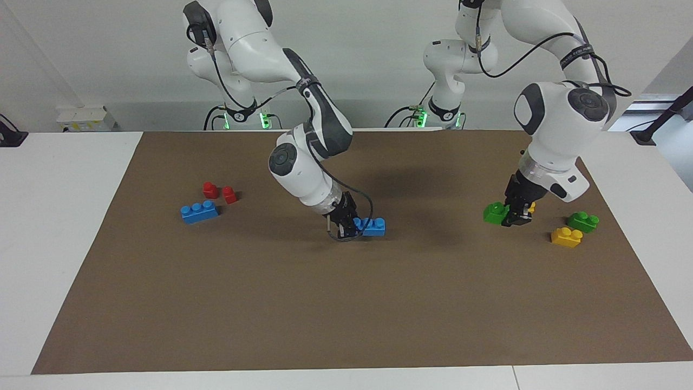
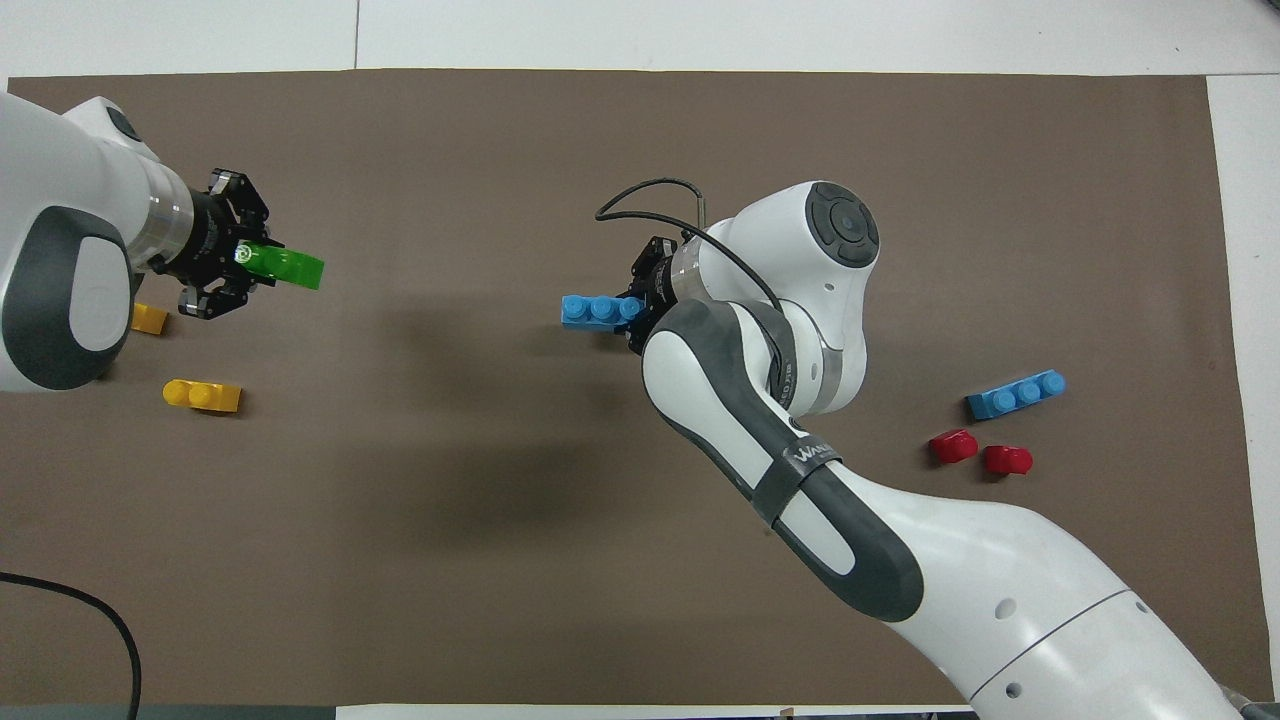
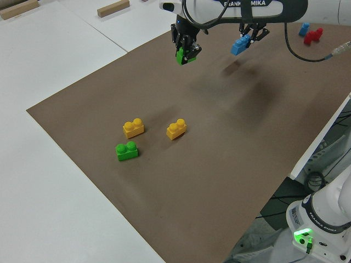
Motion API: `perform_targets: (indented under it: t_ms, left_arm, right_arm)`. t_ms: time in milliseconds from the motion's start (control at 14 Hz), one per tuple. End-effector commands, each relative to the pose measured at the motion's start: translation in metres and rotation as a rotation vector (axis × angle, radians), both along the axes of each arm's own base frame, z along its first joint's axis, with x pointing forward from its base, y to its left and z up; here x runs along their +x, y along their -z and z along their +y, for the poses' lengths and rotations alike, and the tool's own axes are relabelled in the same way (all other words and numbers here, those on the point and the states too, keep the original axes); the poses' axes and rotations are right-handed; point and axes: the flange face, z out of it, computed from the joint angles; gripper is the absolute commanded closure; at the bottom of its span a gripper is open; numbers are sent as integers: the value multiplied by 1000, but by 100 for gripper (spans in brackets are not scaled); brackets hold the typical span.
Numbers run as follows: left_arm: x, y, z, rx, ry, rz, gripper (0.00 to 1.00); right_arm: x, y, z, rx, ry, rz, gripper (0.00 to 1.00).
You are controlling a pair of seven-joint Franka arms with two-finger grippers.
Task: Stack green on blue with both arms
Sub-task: 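Carry the blue brick toward the center while the left gripper lifts the green brick, then press the green brick onto the blue brick with the left gripper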
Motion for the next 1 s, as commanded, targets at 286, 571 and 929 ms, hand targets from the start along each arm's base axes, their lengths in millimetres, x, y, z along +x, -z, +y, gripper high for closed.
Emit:
perform_targets:
  t_ms: [286, 571, 929]
  left_arm:
    - [-45, 5, -112, 15, -110, 19, 100]
    - [-80, 30, -170, 77, -177, -77, 100]
    - [-84, 56, -202, 90, -162, -84, 100]
  right_arm:
    - [-9, 39, 24, -30, 34, -71, 100]
    - [-17, 56, 21, -46, 31, -74, 100]
    - [-23, 65, 15, -55, 9, -90, 100]
